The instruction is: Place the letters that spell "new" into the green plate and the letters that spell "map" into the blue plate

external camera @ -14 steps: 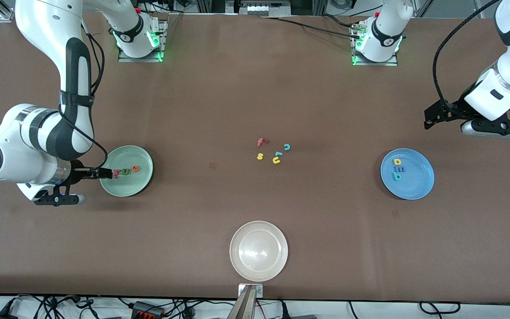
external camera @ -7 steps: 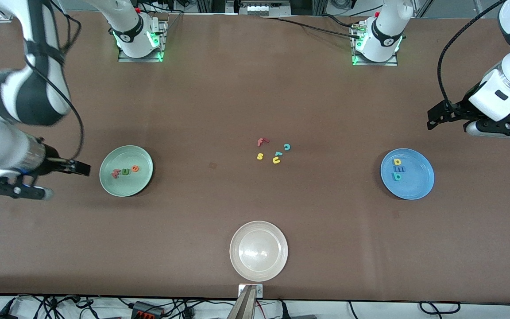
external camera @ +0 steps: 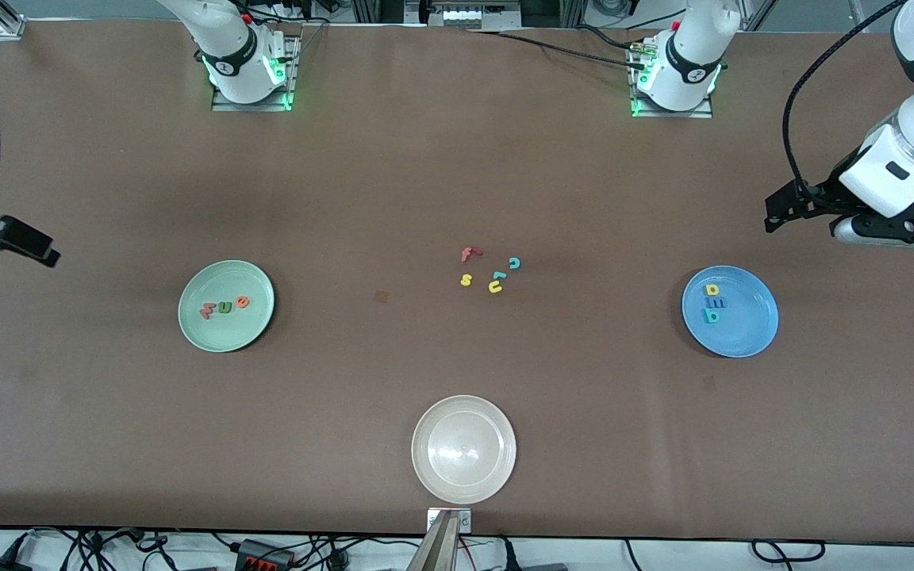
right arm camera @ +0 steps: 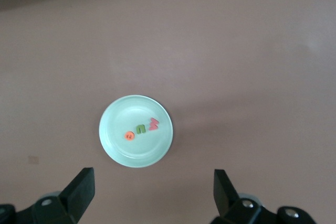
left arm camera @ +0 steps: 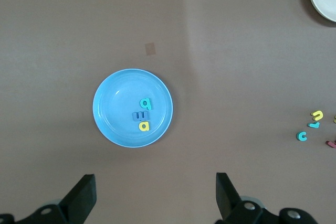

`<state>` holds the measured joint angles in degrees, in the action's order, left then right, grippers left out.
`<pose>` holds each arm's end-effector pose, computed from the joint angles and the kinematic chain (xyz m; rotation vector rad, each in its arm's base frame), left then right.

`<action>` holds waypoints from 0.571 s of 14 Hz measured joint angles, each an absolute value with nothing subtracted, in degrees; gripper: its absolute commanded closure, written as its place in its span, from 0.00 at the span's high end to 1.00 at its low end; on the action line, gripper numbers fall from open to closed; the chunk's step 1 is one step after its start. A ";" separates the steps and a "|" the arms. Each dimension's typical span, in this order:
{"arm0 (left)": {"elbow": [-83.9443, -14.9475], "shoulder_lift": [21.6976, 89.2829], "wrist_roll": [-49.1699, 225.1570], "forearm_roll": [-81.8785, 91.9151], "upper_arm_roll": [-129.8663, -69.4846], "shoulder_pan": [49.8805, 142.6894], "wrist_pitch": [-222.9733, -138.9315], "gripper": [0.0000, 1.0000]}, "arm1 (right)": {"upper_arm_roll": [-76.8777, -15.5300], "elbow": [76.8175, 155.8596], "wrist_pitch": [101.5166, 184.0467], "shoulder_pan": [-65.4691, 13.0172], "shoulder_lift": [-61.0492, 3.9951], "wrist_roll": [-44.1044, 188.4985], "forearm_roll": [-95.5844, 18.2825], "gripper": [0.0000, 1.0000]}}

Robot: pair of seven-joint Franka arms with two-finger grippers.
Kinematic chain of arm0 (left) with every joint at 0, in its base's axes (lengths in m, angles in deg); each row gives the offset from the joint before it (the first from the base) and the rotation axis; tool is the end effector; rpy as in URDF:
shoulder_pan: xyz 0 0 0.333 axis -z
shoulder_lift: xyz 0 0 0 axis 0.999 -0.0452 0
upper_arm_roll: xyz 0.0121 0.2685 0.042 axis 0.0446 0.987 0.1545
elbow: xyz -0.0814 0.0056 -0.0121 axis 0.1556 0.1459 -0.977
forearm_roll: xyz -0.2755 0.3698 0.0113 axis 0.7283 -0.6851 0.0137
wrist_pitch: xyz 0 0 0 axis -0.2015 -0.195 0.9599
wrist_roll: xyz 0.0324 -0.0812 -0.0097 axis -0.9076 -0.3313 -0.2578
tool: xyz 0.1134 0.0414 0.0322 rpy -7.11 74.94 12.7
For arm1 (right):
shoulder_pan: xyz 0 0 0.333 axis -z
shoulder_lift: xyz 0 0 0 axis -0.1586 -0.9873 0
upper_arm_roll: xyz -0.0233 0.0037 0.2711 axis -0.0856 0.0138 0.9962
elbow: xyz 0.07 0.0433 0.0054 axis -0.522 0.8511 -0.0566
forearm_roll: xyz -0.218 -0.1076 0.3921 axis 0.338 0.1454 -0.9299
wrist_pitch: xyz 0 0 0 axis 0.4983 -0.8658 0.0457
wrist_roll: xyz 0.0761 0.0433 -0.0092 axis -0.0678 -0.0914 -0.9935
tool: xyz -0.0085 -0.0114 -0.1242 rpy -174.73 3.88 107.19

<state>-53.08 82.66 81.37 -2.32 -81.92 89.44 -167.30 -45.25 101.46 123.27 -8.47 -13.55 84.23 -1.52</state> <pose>0.6271 -0.0305 0.4742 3.1119 -0.0633 0.0433 0.6719 -0.0580 0.5334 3.1089 -0.3287 0.0935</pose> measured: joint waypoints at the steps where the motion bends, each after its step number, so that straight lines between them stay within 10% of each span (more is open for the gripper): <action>1: -53.08 82.66 81.37 -2.32 -81.93 89.44 -167.30 1.00 | -45.28 101.46 122.79 -7.29 -13.12 82.03 -1.51 1.00; 8: -53.08 82.66 81.38 -2.32 -81.95 89.45 -167.30 1.00 | -47.10 101.48 122.64 -7.69 -11.20 76.11 -1.49 1.00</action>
